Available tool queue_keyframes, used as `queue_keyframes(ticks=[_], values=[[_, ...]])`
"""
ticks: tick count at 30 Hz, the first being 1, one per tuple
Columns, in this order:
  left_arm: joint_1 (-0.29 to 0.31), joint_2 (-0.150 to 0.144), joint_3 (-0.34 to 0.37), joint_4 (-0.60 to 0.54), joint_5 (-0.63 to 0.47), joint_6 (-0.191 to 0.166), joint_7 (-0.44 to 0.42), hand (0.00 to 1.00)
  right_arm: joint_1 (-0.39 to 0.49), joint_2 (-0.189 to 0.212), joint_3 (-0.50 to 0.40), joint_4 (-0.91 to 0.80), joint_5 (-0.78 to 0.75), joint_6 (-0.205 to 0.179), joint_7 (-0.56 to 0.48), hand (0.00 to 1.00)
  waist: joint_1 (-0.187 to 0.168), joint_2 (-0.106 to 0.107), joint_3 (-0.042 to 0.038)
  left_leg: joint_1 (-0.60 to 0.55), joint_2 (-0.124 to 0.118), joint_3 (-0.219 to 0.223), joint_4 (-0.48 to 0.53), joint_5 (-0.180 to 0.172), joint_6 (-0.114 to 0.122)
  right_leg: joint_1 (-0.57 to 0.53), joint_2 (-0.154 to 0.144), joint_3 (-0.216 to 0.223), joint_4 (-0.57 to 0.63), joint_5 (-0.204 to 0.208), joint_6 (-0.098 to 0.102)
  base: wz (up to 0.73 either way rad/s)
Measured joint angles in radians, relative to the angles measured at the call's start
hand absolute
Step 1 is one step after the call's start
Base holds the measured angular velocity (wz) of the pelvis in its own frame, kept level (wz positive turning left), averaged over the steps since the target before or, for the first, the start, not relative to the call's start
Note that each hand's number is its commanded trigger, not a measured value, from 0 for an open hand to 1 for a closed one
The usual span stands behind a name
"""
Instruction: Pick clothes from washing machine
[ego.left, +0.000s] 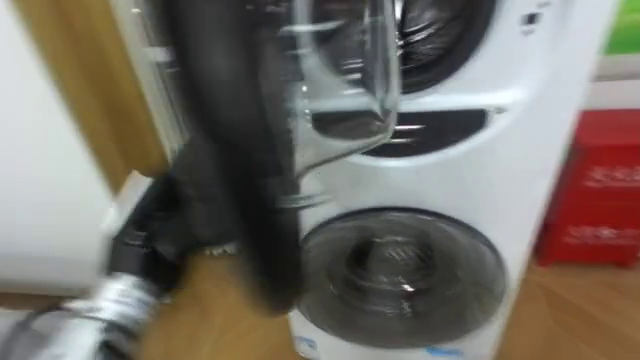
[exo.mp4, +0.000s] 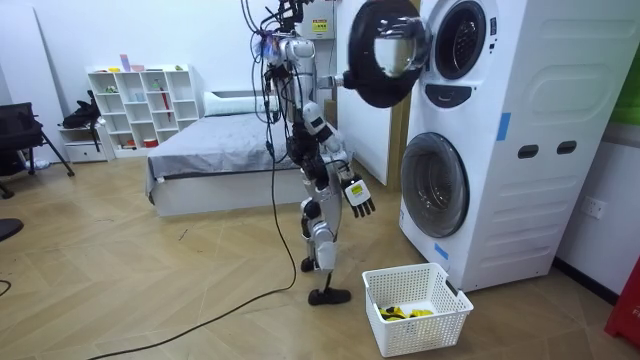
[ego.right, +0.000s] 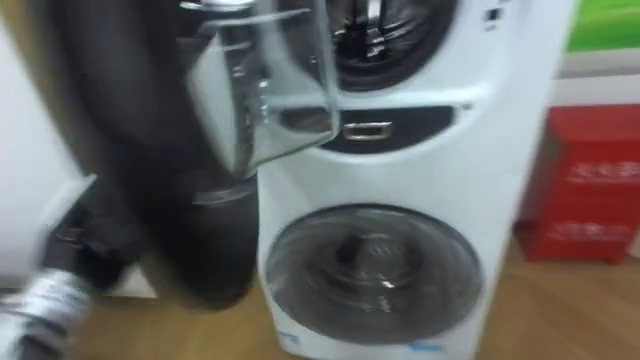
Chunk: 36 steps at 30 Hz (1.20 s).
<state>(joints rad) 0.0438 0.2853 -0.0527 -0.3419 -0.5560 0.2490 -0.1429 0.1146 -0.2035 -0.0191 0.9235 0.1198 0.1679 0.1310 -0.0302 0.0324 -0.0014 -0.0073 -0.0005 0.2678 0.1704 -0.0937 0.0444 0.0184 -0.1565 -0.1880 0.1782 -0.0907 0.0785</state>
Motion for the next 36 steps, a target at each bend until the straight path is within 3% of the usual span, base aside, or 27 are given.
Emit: queue_keyframes(ticks=[2,5,9,12,16,18,20,22,24,25,27,28,29,32,34,36], values=[[0.000,-0.003,-0.034,0.000,0.000,0.004,-0.058,0.00,-0.003,0.012,-0.001,0.000,0.002,0.000,0.002,0.00,-0.018,-0.021,-0.0087,0.008,0.009,0.008,0.000,-0.004,0.005,0.000,0.022,0.021,-0.009,0.003,-0.007,-0.27],[-0.001,-0.012,-0.051,0.028,0.002,0.005,-0.095,0.00,-0.016,0.010,-0.003,0.002,0.011,-0.001,0.002,0.00,-0.036,-0.033,-0.0019,0.023,0.022,0.024,-0.004,-0.011,-0.006,0.001,0.039,0.037,-0.010,-0.002,-0.013,-0.18],[-0.003,-0.046,-0.093,0.129,0.028,0.006,-0.107,0.00,-0.029,0.014,-0.003,0.013,0.016,-0.007,0.000,0.00,-0.060,-0.019,0.0009,0.039,0.035,0.031,-0.005,-0.027,-0.021,0.010,0.054,0.048,-0.008,-0.018,-0.033,-0.12],[-0.036,-0.071,-0.103,0.224,0.048,0.006,-0.099,0.00,-0.038,0.032,-0.003,0.045,0.033,-0.027,-0.014,0.00,-0.077,-0.007,0.0073,0.047,0.050,0.031,-0.007,-0.038,-0.038,0.010,0.068,0.050,-0.007,-0.029,-0.046,-0.13],[-0.101,-0.095,-0.107,0.353,0.037,-0.018,-0.041,0.00,-0.026,0.050,-0.002,0.061,0.042,-0.031,-0.021,0.00,-0.086,-0.011,0.0169,0.055,0.060,0.030,-0.008,-0.046,-0.050,0.010,0.080,0.065,-0.005,-0.047,-0.058,-0.19],[-0.126,-0.111,-0.105,0.428,0.037,-0.026,0.007,0.00,-0.016,0.054,-0.001,0.055,0.041,-0.042,-0.025,0.00,-0.090,-0.010,0.0163,0.058,0.060,0.030,-0.007,-0.046,-0.050,0.010,0.081,0.065,-0.005,-0.052,-0.059,-0.20],[-0.140,-0.124,-0.103,0.544,0.048,-0.063,0.065,0.00,-0.013,0.061,-0.001,0.056,0.054,-0.046,-0.036,0.00,-0.089,-0.018,0.0215,0.070,0.063,0.030,-0.010,-0.046,-0.050,0.009,0.085,0.066,-0.006,-0.052,-0.060,-0.35],[-0.134,-0.126,-0.101,0.655,0.062,-0.086,0.107,0.00,-0.010,0.062,-0.002,0.055,0.061,-0.046,-0.043,0.00,-0.080,-0.025,0.0217,0.084,0.065,0.029,-0.014,-0.046,-0.051,0.015,0.087,0.063,-0.006,-0.053,-0.061,-0.48],[-0.115,-0.135,-0.084,0.787,0.106,-0.102,0.143,0.00,0.005,0.062,-0.003,0.044,0.058,-0.056,-0.049,0.00,-0.073,-0.029,0.0198,0.105,0.069,0.029,-0.023,-0.049,-0.056,0.022,0.092,0.050,-0.006,-0.053,-0.062,-0.42],[-0.094,-0.138,-0.072,0.882,0.136,-0.121,0.166,0.00,0.015,0.062,-0.002,0.044,0.069,-0.067,-0.055,0.00,-0.068,-0.030,0.0188,0.116,0.077,0.029,-0.024,-0.058,-0.069,0.027,0.099,0.042,-0.006,-0.052,-0.062,-0.31],[-0.042,-0.138,-0.051,1.028,0.201,-0.147,0.195,0.00,0.034,0.065,-0.003,0.044,0.081,-0.072,-0.056,0.00,-0.054,-0.037,0.0117,0.139,0.084,0.025,-0.026,-0.066,-0.082,0.038,0.109,0.047,-0.008,-0.053,-0.062,-0.36],[0.004,-0.138,-0.019,1.103,0.266,-0.148,0.214,0.00,0.041,0.070,-0.003,0.044,0.073,-0.073,-0.055,0.00,-0.041,-0.046,0.0045,0.143,0.087,0.009,-0.025,-0.068,-0.085,0.039,0.113,0.042,-0.008,-0.052,-0.063,-0.29],[0.048,-0.139,0.019,1.167,0.325,-0.152,0.239,0.00,0.044,0.076,-0.005,0.049,0.071,-0.085,-0.055,0.00,-0.042,-0.051,0.0029,0.148,0.092,-0.026,-0.026,-0.077,-0.096,0.048,0.118,0.018,-0.012,-0.052,-0.063,-0.15],[0.119,-0.136,0.053,1.279,0.355,-0.178,0.281,0.00,0.047,0.076,-0.004,0.078,0.094,-0.099,-0.054,0.00,-0.041,-0.055,0.0032,0.163,0.093,-0.052,-0.029,-0.081,-0.101,0.065,0.119,-0.013,-0.013,-0.052,-0.063,0.23],[0.190,-0.127,0.089,1.343,0.356,-0.207,0.322,0.00,0.045,0.080,-0.002,0.101,0.129,-0.105,-0.045,0.00,-0.014,-0.060,0.0029,0.174,0.092,-0.073,-0.030,-0.082,-0.103,0.076,0.117,-0.022,-0.013,-0.052,-0.063,0.08],[0.229,-0.121,0.122,1.376,0.356,-0.213,0.362,0.00,0.045,0.084,-0.003,0.115,0.148,-0.114,-0.029,0.00,-0.014,-0.063,0.0049,0.178,0.090,-0.091,-0.032,-0.083,-0.103,0.092,0.115,-0.036,-0.026,-0.052,-0.063,0.19]])
